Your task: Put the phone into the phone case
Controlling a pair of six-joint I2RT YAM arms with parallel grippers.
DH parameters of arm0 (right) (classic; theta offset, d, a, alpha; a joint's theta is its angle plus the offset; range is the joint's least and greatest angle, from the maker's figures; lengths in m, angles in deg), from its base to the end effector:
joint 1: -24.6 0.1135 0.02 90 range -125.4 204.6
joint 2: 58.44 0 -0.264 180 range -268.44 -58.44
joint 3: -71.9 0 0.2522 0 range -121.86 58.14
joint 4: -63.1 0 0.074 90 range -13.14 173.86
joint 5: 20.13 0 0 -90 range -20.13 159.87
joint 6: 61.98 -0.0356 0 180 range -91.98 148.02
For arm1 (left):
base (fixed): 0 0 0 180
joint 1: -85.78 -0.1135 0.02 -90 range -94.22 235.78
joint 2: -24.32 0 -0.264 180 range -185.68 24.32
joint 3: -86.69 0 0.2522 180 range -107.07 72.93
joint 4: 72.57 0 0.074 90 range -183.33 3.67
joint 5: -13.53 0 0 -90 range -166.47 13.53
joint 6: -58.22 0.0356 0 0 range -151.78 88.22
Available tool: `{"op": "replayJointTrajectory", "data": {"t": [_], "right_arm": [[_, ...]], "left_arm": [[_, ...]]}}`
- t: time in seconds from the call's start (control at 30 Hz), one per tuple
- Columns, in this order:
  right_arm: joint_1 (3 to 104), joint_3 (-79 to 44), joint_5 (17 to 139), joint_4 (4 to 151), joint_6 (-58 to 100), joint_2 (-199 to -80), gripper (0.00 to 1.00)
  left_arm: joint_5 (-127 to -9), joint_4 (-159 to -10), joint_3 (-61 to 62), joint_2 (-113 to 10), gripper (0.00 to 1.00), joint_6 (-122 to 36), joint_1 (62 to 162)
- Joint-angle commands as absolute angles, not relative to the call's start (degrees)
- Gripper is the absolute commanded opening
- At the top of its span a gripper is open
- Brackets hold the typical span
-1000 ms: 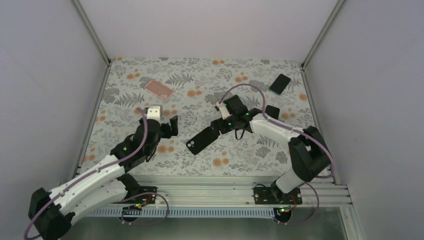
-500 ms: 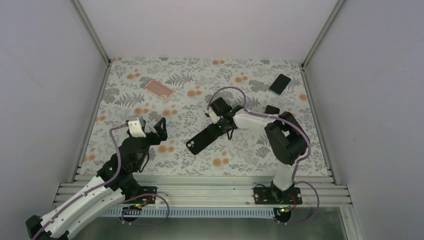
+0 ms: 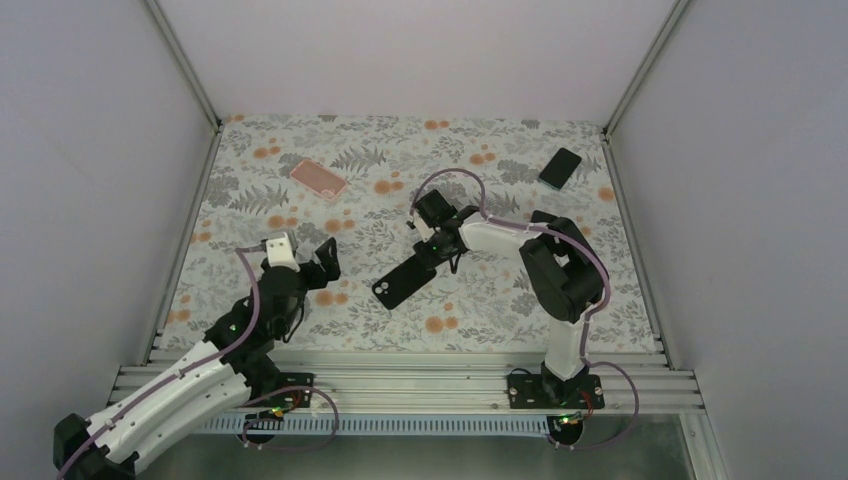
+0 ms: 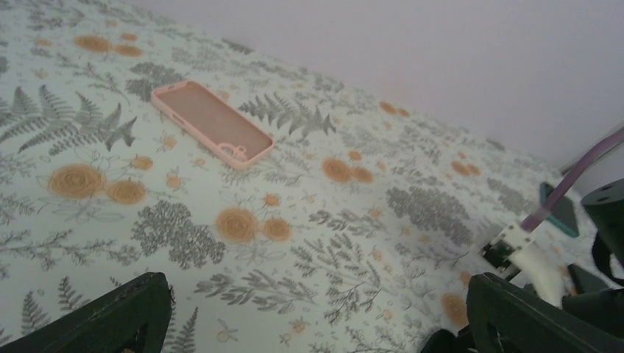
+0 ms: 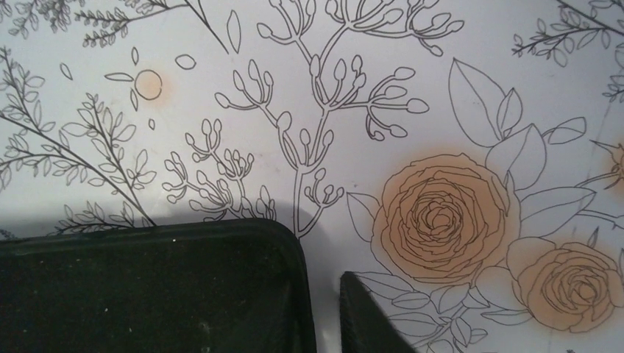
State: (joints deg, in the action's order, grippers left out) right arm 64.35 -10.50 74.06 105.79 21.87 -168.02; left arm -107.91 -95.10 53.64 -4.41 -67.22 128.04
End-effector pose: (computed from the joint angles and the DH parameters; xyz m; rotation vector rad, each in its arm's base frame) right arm 0.2832 0.2389 0.1442 -0.8361 2.7058 0.2914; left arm 0.1155 -0.0798 0.2268 -0.2625 1.8437 -0.4285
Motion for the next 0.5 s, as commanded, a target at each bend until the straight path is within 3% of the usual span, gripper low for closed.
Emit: {"op": "replayJointTrajectory", "data": {"t": [0.0,0.07,0.47], "right_arm": [[64.9,-11.4,71.7,108.5,18.4,-169.2,0.1],[64.9,-11.2,70.1,109.3,15.8,-168.8,0.04],[64.5,0.4,66.6,105.7,-7.4,-157.7,0.04]], "left_arm": [[-108.2,-96.6,50.1,-8.6,1.0,-70.3,128.2],[-107.3,-97.2,49.0,-11.1,1.0,-70.6,128.2],[-100.2,-96.4,47.4,-20.1,1.0,-74.3,128.2]]}}
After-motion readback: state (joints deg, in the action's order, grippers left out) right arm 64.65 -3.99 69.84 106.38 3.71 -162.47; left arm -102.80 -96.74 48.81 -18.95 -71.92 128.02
